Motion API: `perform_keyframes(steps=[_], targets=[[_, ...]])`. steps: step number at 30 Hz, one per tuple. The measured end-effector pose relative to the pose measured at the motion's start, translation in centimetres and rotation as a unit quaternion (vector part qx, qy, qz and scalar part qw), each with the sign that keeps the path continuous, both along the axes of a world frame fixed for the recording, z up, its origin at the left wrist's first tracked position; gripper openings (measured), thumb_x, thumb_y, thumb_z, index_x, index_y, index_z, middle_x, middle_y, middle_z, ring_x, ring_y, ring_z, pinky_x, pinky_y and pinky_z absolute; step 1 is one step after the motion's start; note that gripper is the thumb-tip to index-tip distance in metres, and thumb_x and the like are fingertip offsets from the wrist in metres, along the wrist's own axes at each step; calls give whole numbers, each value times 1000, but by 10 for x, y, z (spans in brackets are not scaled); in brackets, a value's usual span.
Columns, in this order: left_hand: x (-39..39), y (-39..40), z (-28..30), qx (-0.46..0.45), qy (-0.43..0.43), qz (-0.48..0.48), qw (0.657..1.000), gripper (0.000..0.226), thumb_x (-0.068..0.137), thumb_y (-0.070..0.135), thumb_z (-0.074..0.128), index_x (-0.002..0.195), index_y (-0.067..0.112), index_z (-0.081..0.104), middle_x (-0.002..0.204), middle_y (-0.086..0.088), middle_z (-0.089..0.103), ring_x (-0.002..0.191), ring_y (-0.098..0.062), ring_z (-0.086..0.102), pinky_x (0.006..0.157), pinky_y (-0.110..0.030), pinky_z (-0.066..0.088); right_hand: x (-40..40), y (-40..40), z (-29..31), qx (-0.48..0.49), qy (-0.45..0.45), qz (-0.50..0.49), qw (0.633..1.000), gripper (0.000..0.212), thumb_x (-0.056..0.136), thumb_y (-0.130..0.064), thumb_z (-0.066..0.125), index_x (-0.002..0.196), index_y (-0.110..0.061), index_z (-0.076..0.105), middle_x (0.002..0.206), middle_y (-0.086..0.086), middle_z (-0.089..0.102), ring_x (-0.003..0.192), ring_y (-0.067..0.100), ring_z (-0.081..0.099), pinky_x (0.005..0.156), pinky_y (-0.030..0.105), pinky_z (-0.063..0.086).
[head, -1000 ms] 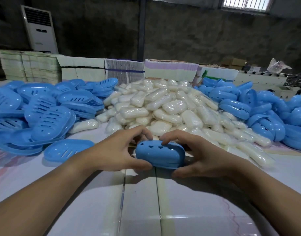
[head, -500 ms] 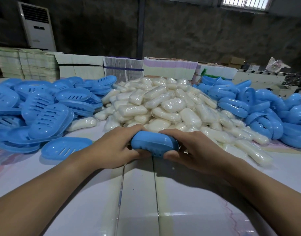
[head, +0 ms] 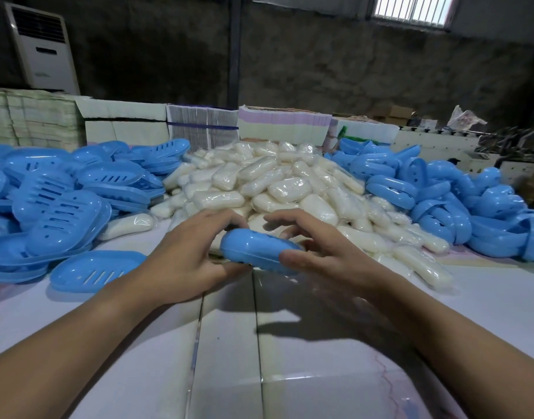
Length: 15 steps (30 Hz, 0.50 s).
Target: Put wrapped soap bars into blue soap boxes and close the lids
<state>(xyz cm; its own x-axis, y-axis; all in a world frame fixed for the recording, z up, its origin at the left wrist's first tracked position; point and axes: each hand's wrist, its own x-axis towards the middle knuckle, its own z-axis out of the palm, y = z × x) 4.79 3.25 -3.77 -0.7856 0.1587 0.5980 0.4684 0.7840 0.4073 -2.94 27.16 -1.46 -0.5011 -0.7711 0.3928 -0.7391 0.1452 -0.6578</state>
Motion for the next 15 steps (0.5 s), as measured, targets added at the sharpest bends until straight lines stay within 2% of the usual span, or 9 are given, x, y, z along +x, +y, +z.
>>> perform_keyframes(steps=[3,6,9,11,12,15], targets=[[2,3,3,-13,38,7,999,46,75,58,70,114,34,63,110,22,60,110,-1,53,82,-26,44,-4,-7,7,35,-5,-11,999,48,83,-46,63,126,-53,43,125,-15,56,106,10,60,93,36,53],[3,8,4,0,28,2,1000,52,73,60,70,118,37,61,116,18,59,114,3,50,87,-23,42,-6,-6,6,43,-39,8,998,51,84,-44,64,128,-52,40,119,-6,62,101,9,64,89,33,54],[1,9,4,48,12,2,999,61,72,58,82,123,49,49,123,24,60,118,5,52,91,-21,43,-7,10,4,25,-23,-16,999,56,82,-48,63,132,-48,38,113,-5,62,89,12,63,78,28,54],[-2,2,3,71,0,21,997,68,66,58,79,124,59,44,119,33,62,115,12,53,86,-21,45,-10,33,9,-32,-19,-71,997,52,78,-53,61,128,-52,43,111,-13,61,91,12,63,79,26,54],[-5,-3,1,81,-6,30,996,67,65,61,76,124,62,44,117,37,61,111,16,53,82,-21,46,-13,49,12,-67,-9,-107,992,49,78,-54,59,125,-55,46,109,-20,60,94,8,62,79,21,52],[-14,-14,-8,78,-21,69,994,66,73,75,71,131,52,50,119,33,64,103,17,56,72,-28,53,-29,108,22,-113,34,-249,961,43,79,-59,55,121,-57,46,109,-25,57,104,-9,54,80,9,43]])
